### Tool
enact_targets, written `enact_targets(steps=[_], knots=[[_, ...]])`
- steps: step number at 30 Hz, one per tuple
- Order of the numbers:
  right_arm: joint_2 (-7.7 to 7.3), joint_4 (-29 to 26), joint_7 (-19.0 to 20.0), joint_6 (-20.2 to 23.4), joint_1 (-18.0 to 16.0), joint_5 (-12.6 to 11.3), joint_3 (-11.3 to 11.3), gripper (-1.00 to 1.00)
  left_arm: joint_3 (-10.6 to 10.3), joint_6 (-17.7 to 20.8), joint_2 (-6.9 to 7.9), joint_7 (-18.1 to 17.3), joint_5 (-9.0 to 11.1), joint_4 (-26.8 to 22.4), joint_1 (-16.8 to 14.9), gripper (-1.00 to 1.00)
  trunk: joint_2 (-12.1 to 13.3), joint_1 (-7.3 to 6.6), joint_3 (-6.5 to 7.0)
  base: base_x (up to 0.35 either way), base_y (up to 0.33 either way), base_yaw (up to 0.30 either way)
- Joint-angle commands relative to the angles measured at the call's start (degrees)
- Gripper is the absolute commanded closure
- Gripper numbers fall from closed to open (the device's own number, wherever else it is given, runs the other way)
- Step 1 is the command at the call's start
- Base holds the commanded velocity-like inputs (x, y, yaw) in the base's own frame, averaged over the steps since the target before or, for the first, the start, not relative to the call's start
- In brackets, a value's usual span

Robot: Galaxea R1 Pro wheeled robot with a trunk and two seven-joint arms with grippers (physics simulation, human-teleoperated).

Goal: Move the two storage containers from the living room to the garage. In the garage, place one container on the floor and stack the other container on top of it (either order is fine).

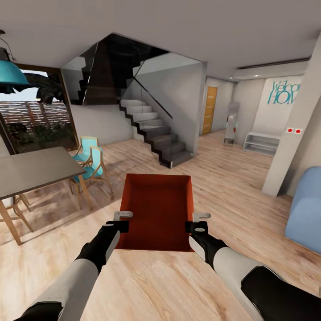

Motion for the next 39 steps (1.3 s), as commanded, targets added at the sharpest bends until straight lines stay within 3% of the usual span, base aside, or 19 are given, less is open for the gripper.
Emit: enact_targets(steps=[1,10,39], knots=[[0.31,-1.2,0.0,-0.5,-0.1,0.8,-0.5,1.0,0.8,0.3,-0.42,-0.2,-0.1,0.0,0.0,1.0,-0.1,0.07,-0.12,0.321,0.0,0.0],[0.3,-1.2,0.0,-0.5,-0.1,0.8,-0.5,1.0,0.8,0.3,-0.45,-0.2,-0.1,0.0,0.0,1.0,-0.1,0.07,-0.12,0.322,0.0,-0.03],[0.23,-1.2,0.0,-0.5,-0.1,0.8,-0.5,1.0,0.8,0.2,-0.45,-0.2,-0.2,0.0,0.0,1.0,-0.1,0.07,-0.12,0.322,0.0,-0.233]])
